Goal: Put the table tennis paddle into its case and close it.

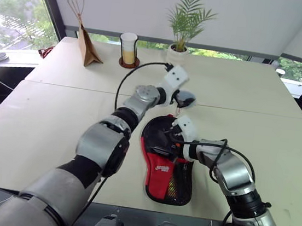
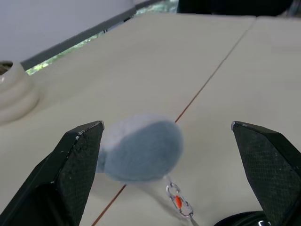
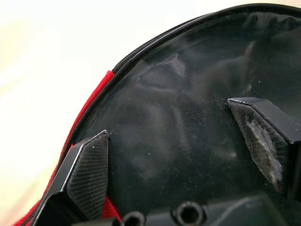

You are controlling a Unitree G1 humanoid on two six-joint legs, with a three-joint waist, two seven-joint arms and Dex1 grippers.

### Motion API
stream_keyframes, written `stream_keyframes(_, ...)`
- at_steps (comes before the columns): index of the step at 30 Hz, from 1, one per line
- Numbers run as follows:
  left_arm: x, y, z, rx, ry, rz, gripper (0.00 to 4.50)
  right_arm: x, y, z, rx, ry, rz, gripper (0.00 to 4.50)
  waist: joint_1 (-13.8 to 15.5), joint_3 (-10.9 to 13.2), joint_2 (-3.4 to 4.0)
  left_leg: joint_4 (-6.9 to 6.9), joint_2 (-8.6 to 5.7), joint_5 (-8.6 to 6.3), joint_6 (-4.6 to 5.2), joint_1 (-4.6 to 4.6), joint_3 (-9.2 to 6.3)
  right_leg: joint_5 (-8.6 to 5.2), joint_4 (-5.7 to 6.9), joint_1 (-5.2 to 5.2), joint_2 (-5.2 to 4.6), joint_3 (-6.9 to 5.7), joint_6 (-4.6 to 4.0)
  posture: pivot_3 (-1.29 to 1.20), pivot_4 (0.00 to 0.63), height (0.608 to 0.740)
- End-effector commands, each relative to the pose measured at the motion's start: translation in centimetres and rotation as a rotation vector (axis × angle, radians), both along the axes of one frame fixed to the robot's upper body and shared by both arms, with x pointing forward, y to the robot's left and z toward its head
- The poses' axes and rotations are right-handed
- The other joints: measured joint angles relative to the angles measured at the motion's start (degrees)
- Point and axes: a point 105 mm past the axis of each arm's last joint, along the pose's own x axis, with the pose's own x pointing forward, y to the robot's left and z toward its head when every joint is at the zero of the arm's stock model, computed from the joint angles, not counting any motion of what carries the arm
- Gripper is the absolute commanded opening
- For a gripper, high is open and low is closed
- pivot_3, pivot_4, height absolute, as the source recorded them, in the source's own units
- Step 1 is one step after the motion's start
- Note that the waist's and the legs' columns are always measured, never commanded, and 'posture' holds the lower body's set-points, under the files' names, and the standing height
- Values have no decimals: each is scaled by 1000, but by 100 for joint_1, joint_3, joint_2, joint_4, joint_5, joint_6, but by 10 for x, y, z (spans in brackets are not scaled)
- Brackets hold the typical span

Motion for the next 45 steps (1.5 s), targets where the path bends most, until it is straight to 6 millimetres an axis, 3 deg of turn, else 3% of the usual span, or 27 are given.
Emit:
stream_keyframes(1,-2,13,45,-160,-30,-93,4465,-14,-15,-39,-52,180,-29,4500,-1,1,1,0,-1,0,0,-1,0,0,-1,0,-1,0,0,0,150,740)
stream_keyframes(5,-6,31,37,-138,-11,-170,4465,-7,-22,-21,-35,128,-45,4500,18,2,2,-1,-2,11,-20,-2,-2,0,-1,0,-1,-1,0,0,150,740)
stream_keyframes(11,-27,47,-2,-63,20,-352,4465,4,-26,19,11,-1,-67,4500,14,6,4,1,-12,11,-18,-13,-3,0,-3,-5,-12,-1,0,0,150,740)
stream_keyframes(15,-42,46,-25,-53,23,-428,4465,10,-29,53,37,-114,-118,4500,-2,8,6,24,-9,16,-26,-91,-5,0,3,-81,-11,0,-1,0,150,740)
stream_keyframes(19,-60,34,-41,-45,9,-505,4465,19,-58,89,30,-219,-271,4500,17,13,12,22,-9,17,-28,-104,-5,1,7,-98,-21,3,-1,0,150,740)
stream_keyframes(23,-72,25,-54,-21,0,-549,4465,20,-89,104,-47,-263,-368,4500,13,13,12,20,-10,16,-28,-106,-6,1,1,-94,-25,7,-1,0,150,740)
stream_keyframes(29,-85,24,-72,48,-32,-594,4465,31,-118,133,-70,-362,-493,4500,-21,14,14,16,-7,16,-27,-106,-3,1,2,-100,-20,16,-1,0,150,740)
stream_keyframes(35,-90,31,-89,99,-38,-597,4465,46,-116,140,-23,-387,-513,4500,2,14,14,19,-5,17,-28,-104,-2,1,3,-99,-19,18,-1,0,150,740)
stream_keyframes(45,-89,33,-121,179,43,-515,4465,95,-87,133,111,-290,-532,4500,-14,14,16,21,-6,18,-28,-103,0,1,8,-99,-16,11,-1,0,150,740)
